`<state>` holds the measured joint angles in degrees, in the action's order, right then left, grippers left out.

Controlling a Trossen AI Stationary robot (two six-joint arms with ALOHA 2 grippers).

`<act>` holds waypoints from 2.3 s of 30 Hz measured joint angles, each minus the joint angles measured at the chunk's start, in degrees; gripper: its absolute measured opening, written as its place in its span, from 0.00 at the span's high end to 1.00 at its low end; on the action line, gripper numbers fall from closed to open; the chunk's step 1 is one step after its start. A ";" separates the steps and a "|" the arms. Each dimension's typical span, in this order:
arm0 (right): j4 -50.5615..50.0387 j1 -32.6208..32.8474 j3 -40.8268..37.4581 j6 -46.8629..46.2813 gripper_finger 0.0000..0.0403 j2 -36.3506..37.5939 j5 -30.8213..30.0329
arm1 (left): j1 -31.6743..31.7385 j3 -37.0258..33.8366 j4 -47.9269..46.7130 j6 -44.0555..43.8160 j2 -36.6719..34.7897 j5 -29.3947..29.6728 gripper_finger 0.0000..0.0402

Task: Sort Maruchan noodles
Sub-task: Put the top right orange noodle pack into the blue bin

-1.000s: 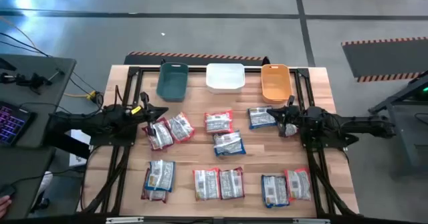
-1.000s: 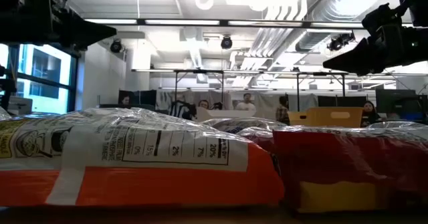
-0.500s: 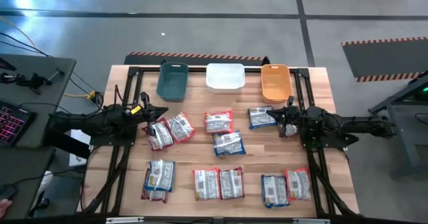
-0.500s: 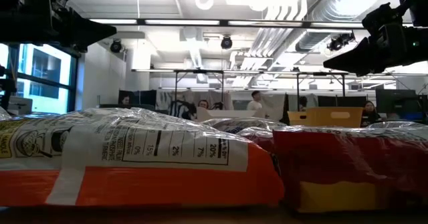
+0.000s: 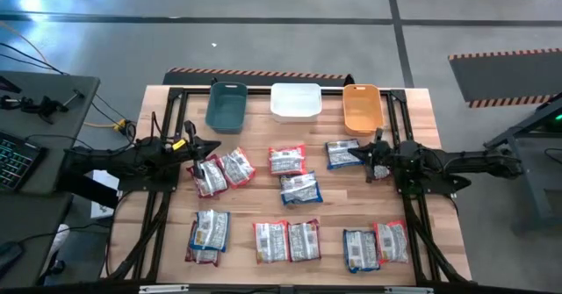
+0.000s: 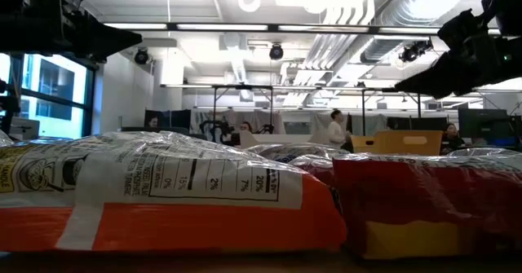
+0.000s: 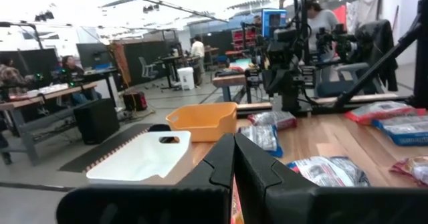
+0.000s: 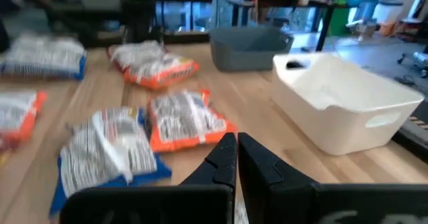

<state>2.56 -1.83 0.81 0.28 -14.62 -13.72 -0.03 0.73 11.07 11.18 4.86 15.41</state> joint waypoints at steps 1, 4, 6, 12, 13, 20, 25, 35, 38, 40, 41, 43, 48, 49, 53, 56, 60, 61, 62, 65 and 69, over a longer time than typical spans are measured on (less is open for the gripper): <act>-0.47 0.08 0.29 0.04 1.00 -1.19 -0.20 | 0.00 0.00 -0.04 -0.01 0.00 -0.03 1.00; -0.86 0.12 2.24 0.17 1.00 -5.35 -0.67 | 0.00 0.00 -0.66 -0.39 0.02 -0.03 1.00; -0.80 0.12 4.19 0.18 0.99 -8.65 -0.69 | 0.00 0.00 -0.61 -0.44 0.00 -0.05 1.00; -0.67 0.12 12.13 -0.07 0.94 -21.14 -0.70 | 0.00 0.00 -0.64 -0.63 0.02 -0.05 1.00; -0.69 0.12 13.65 -0.27 0.93 -23.82 -0.66 | 0.00 0.00 -0.66 -0.63 0.00 -0.05 1.00; -0.70 0.12 23.24 -2.32 0.80 -43.08 -2.54 | 0.00 0.00 -0.79 -0.59 0.01 -0.03 1.00; -0.76 0.07 30.28 -4.10 0.67 -55.71 -2.75 | 0.00 0.00 -0.93 -1.49 0.01 -0.03 1.00; -11.79 -0.17 47.84 -6.78 0.48 -73.67 1.95 | 0.02 -0.04 2.18 5.21 0.02 4.31 1.00; -15.39 -0.19 52.19 -6.72 0.47 -77.64 4.86 | 0.02 -0.04 4.90 8.63 0.00 5.79 1.00; -17.95 -0.41 54.89 -5.99 0.47 -79.89 6.44 | 0.02 -0.04 5.13 9.56 0.00 5.87 1.00; -19.13 -0.43 56.03 -5.90 0.47 -80.87 7.14 | 0.02 -0.04 5.01 9.98 0.01 5.87 1.00; -20.98 -0.43 57.86 -5.87 0.48 -82.80 8.30 | 0.02 -0.04 4.59 9.99 0.11 5.87 1.00; -21.97 -0.41 59.22 -6.74 0.48 -86.27 9.68 | 0.02 -0.04 3.76 9.99 0.11 5.85 1.00; -21.97 -0.41 59.22 -7.25 0.48 -86.88 9.69 | 0.02 -0.04 3.47 9.97 0.11 5.85 1.00; -21.01 -0.80 59.22 -7.96 0.49 -88.94 9.75 | 0.02 -0.04 2.30 9.66 0.26 5.85 1.00; -18.90 -1.08 59.22 -8.66 0.54 -90.30 10.95 | 0.02 -0.04 0.53 7.95 0.49 5.85 1.00; -15.16 -1.82 59.22 -10.37 0.68 -92.26 13.93 | 0.02 -0.04 -2.11 5.95 1.15 5.84 1.00; -14.92 -1.96 59.22 -10.37 0.72 -92.76 14.05 | 0.02 -0.04 -2.72 5.62 1.16 5.85 1.00; -14.60 -1.96 59.25 -10.33 0.76 -93.16 13.97 | 0.02 -0.04 -2.94 5.44 1.21 5.85 1.00; -14.17 -2.09 59.40 -9.43 0.89 -93.91 13.39 | 0.02 -0.04 -3.25 4.70 1.36 5.85 1.00; -13.62 -2.06 59.30 -9.51 0.98 -93.35 12.74 | 0.02 -0.04 -3.17 4.48 1.36 5.85 1.00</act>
<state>-11.06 -3.90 60.11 -9.23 -107.97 -0.98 -0.01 0.69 7.90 15.66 6.22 21.26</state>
